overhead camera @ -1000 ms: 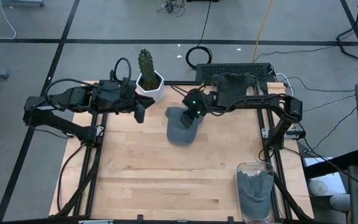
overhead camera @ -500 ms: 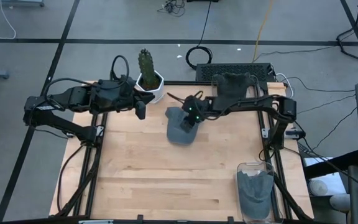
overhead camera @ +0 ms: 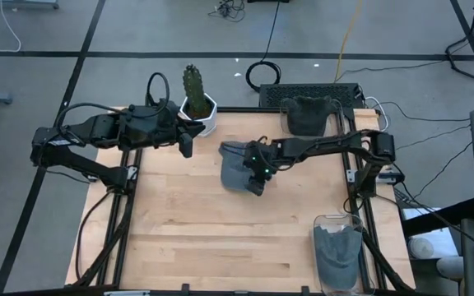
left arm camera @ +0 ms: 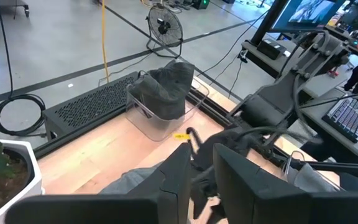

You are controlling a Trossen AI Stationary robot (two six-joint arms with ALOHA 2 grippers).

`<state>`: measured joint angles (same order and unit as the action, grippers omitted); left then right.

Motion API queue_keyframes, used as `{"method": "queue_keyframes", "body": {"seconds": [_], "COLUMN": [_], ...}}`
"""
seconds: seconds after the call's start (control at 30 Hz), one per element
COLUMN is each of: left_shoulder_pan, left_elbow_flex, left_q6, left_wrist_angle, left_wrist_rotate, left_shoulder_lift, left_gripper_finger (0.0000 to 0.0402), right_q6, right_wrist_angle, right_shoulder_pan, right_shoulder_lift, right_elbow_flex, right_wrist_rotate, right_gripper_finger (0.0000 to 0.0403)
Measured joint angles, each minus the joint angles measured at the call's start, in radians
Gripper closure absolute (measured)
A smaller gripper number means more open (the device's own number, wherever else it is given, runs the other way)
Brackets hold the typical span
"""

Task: Pick & Place hat
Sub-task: Put the gray cap into the bottom transparent bin

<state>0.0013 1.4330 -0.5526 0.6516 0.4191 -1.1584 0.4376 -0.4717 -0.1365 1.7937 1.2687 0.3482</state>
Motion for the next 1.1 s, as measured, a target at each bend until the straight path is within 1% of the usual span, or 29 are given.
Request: {"method": "queue_keyframes", "body": {"seconds": [0.03,0.13,0.23,0.3,0.4,0.5,0.57,0.67,0.77,0.83,0.97,1.1], "left_shoulder_pan": [0.000,0.000,0.000,0.000,0.000,0.010,0.016,0.030,0.045,0.051,0.052,0.051], "left_elbow_flex": [0.000,0.000,0.000,0.000,0.000,0.000,0.000,0.000,0.000,0.000,0.000,0.000], "left_q6": [0.001,0.003,0.010,0.021,0.033,0.036,0.036,0.036,0.035,0.035,0.038,0.046], "left_wrist_angle": [0.001,0.002,0.001,-0.001,-0.012,-0.019,-0.019,-0.019,-0.019,-0.019,-0.019,-0.019], "left_wrist_rotate": [0.000,0.000,0.007,0.017,0.032,0.034,0.035,0.034,0.027,0.027,0.026,0.026], "left_shoulder_lift": [0.000,0.000,0.000,0.000,0.000,0.000,0.000,0.000,0.000,0.000,0.000,0.000], "left_gripper_finger": [0.0325,0.0325,0.0325,0.0325,0.0325,0.0325,0.0325,0.0325,0.0325,0.0325,0.0325,0.0325], "right_q6": [-0.014,-0.071,-0.102,-0.133,-0.167,-0.234,-0.300,-0.357,-0.364,-0.364,-0.364,-0.363], "right_wrist_angle": [0.003,-0.003,0.103,0.132,0.191,0.160,0.154,0.153,0.170,0.171,0.193,0.198], "right_shoulder_pan": [0.005,0.018,0.013,0.003,-0.018,-0.026,-0.023,-0.022,-0.031,-0.039,-0.042,-0.037], "right_shoulder_lift": [-0.007,-0.039,-0.051,-0.050,-0.007,0.018,0.019,0.020,0.020,0.020,0.020,0.020], "right_elbow_flex": [0.002,0.000,0.004,0.004,0.004,0.001,0.001,0.000,-0.022,-0.049,-0.101,-0.113], "right_wrist_rotate": [-0.011,-0.127,-0.268,-0.327,-0.311,-0.299,-0.308,-0.319,-0.321,-0.321,-0.323,-0.318], "right_gripper_finger": [0.0264,0.0264,0.0264,0.0264,0.0263,0.0257,0.0246,0.0224,0.0204,0.0198,0.0201,0.0228]}}
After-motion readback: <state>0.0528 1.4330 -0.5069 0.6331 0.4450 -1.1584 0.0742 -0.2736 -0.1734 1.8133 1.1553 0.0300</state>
